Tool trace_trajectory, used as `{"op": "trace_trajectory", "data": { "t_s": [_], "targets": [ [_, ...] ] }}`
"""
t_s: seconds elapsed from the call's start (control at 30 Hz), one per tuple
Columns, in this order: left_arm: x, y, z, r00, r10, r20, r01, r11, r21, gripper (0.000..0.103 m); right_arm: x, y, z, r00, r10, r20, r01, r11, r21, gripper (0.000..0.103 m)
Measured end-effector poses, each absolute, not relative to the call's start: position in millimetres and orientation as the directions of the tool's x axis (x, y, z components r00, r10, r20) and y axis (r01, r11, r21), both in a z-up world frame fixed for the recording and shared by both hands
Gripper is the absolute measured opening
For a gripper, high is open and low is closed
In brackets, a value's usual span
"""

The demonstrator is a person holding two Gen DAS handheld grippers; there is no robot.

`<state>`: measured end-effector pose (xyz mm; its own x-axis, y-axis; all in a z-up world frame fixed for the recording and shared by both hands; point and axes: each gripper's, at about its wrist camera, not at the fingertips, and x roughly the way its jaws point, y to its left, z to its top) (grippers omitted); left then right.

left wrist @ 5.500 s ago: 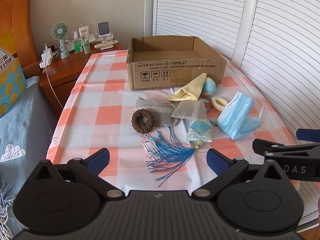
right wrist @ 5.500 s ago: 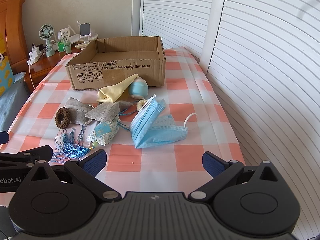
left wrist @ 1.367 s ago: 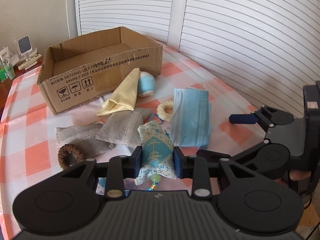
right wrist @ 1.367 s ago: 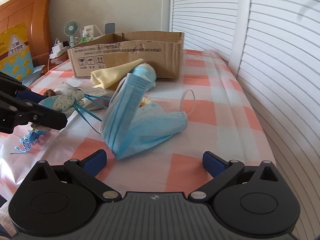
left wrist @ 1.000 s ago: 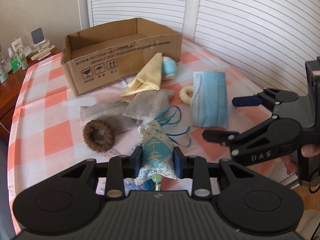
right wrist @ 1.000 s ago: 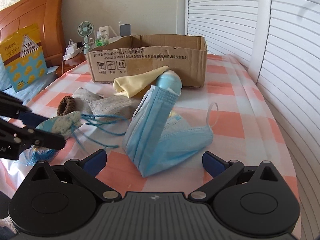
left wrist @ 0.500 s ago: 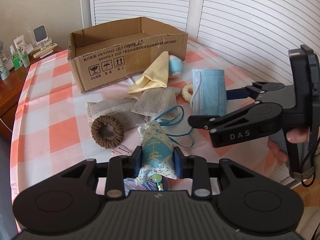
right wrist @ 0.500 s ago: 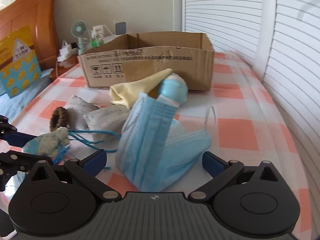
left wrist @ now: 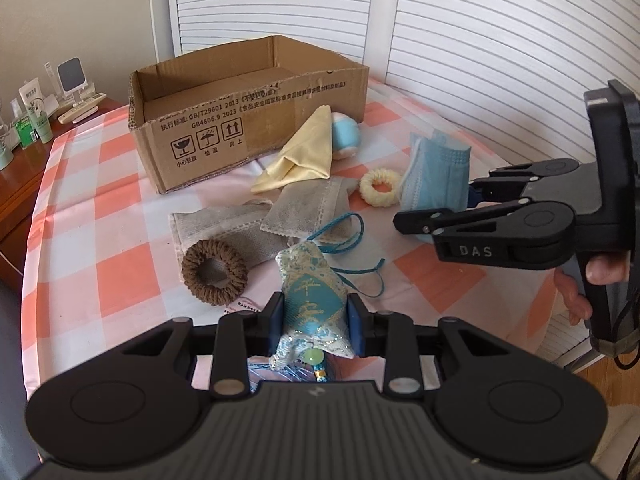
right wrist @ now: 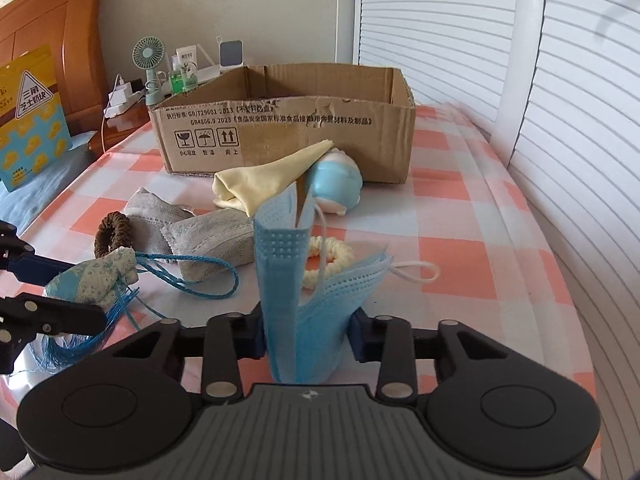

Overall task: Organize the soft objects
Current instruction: 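Lift the sachet with the left gripper while the right gripper grasps the blue mask, then drop the sachet into the box with the left gripper while the right gripper drops the mask in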

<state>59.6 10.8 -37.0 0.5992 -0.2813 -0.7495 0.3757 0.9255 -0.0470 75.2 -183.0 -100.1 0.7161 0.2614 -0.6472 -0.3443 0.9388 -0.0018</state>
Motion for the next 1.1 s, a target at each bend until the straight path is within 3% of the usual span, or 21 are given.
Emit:
{"op": "trace_trajectory", "data": {
  "t_s": [0.63,1.1],
  "targets": [
    [62,2,25,0.620,-0.317,-0.718,0.481,0.876,0.028,0.031,54,-206,-38,0.726,0.327,-0.605,-0.477,0.873,-0.101,0.035],
    [184,-1,84,0.736,-0.198,-0.647,0.389,0.906,0.165,0.031,81,-198,-2,0.752,0.349,-0.560,-0.499,0.856,-0.136,0.035]
  ]
}}
